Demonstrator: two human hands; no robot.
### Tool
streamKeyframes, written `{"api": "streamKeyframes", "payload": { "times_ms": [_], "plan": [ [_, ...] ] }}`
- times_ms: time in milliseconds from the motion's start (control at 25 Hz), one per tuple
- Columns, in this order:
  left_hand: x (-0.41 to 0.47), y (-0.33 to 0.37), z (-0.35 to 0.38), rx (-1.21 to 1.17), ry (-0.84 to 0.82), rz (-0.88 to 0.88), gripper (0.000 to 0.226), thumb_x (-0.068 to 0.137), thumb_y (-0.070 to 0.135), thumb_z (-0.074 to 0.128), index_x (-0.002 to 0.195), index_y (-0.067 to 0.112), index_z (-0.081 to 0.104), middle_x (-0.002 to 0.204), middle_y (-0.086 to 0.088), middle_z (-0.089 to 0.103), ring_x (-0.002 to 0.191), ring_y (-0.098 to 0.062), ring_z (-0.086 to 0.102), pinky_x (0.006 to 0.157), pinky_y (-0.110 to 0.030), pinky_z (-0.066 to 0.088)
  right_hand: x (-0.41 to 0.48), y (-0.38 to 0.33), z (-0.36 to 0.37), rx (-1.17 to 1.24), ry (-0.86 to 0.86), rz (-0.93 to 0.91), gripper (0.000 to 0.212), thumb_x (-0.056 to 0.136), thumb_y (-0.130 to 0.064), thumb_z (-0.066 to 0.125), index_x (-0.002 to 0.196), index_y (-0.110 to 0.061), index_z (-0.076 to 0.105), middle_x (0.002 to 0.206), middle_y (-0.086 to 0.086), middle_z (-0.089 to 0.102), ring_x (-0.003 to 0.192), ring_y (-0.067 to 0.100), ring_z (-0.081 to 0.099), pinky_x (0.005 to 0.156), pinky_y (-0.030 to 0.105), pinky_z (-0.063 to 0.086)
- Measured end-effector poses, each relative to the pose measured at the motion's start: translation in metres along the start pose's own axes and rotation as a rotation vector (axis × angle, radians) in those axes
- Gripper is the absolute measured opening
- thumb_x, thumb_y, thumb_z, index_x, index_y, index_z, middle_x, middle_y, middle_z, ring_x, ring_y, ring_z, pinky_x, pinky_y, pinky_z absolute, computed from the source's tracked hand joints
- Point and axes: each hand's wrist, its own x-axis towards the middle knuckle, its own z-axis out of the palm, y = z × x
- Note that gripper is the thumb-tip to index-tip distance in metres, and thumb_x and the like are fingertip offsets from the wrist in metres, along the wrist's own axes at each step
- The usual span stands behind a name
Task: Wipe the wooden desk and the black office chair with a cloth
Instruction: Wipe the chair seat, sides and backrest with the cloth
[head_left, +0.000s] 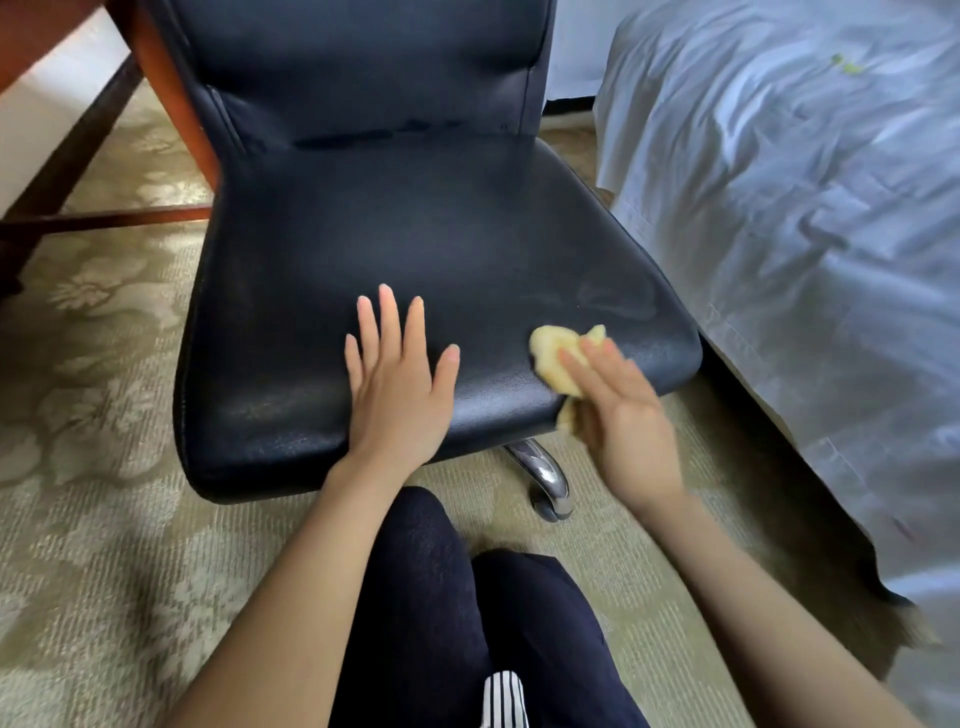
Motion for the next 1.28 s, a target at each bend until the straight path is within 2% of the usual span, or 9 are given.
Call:
{"api": "streamKeyframes", "payload": {
  "times_ms": [200,280,360,480,600,800,960,1120,1280],
  "plan": [
    [0.001,-0.002,0.016,0.081,0.017,0.011,0.065,0.098,0.045,0.026,0.152,0.015,0.007,0.159,-0.008,-0.012,0.144,-0.02,-0.022,0.112,-0.034,-0.019,0.041,0.054,-0.023,-0.042,0.055,0.217,0.043,0.092,-0.011,0.048,0.133,-0.023,0.051,0.142,0.005,0.046,0.13,0.027,0.042,0.102,0.034,0.035],
    [-0.001,-0.003,0.017,0.097,0.023,0.046,0.066,0.097,0.047,0.025,0.152,0.015,0.006,0.159,-0.007,-0.014,0.143,-0.019,-0.025,0.109,-0.031,-0.023,0.065,0.057,-0.026,-0.071,0.016,0.297,0.032,0.089,-0.015,0.046,0.118,-0.023,0.056,0.128,0.007,0.055,0.112,0.033,0.052,0.086,0.036,0.041],
    [-0.001,-0.004,0.017,0.116,0.016,0.059,0.068,0.097,0.048,0.025,0.152,0.015,0.004,0.158,-0.006,-0.017,0.142,-0.019,-0.026,0.107,-0.03,-0.026,0.091,0.051,-0.028,-0.077,-0.005,0.379,0.019,0.084,-0.016,0.046,0.1,-0.02,0.054,0.11,0.013,0.059,0.09,0.036,0.054,0.071,0.035,0.038],
    [-0.001,-0.006,0.017,0.164,0.015,0.064,0.069,0.097,0.048,0.024,0.152,0.014,0.0,0.158,-0.007,-0.018,0.142,-0.02,-0.026,0.11,-0.034,-0.023,0.123,0.033,-0.023,-0.143,-0.066,0.439,0.025,0.085,-0.016,0.052,0.109,-0.015,0.057,0.113,0.019,0.059,0.098,0.041,0.057,0.077,0.039,0.042],
    [-0.001,-0.008,0.017,0.211,0.016,0.065,0.068,0.097,0.047,0.021,0.152,0.013,-0.003,0.158,-0.008,-0.018,0.143,-0.022,-0.025,0.111,-0.037,-0.02,0.145,0.003,-0.006,-0.235,-0.176,0.328,0.03,0.09,-0.018,0.048,0.119,-0.013,0.054,0.122,0.022,0.053,0.106,0.041,0.055,0.087,0.04,0.042],
    [0.001,-0.017,0.012,0.263,0.005,0.074,0.067,0.096,0.046,0.018,0.152,0.015,-0.004,0.158,-0.006,-0.018,0.142,-0.022,-0.026,0.107,-0.034,-0.026,0.153,-0.066,0.026,-0.26,-0.309,0.045,0.033,0.095,-0.022,0.04,0.126,-0.017,0.05,0.13,0.015,0.05,0.111,0.035,0.053,0.09,0.038,0.039],
    [0.006,-0.033,0.002,0.247,-0.003,0.071,0.064,0.093,0.043,0.005,0.151,0.017,-0.003,0.158,-0.002,-0.016,0.14,-0.015,-0.029,0.105,-0.029,-0.028,0.123,-0.1,0.037,-0.17,-0.295,-0.235,0.033,0.096,-0.021,0.041,0.127,-0.018,0.052,0.136,0.008,0.05,0.116,0.033,0.052,0.091,0.039,0.041],
    [0.013,-0.057,-0.009,0.182,-0.023,0.097,0.058,0.097,0.04,0.008,0.151,0.021,-0.002,0.158,0.007,-0.015,0.132,-0.002,-0.034,0.105,-0.022,-0.027,0.065,-0.096,0.021,-0.045,-0.271,-0.358,0.04,0.093,-0.012,0.051,0.133,-0.014,0.052,0.141,0.007,0.049,0.133,0.029,0.041,0.107,0.041,0.034],
    [0.02,-0.081,-0.022,0.223,-0.027,0.111,0.056,0.099,0.037,0.014,0.152,0.023,0.005,0.158,0.012,-0.01,0.135,-0.001,-0.029,0.109,-0.023,-0.022,0.011,-0.073,0.003,-0.16,-0.193,-0.44,0.047,0.078,-0.007,0.07,0.124,-0.018,0.062,0.134,0.001,0.056,0.128,0.024,0.048,0.103,0.039,0.04]
  ]
}}
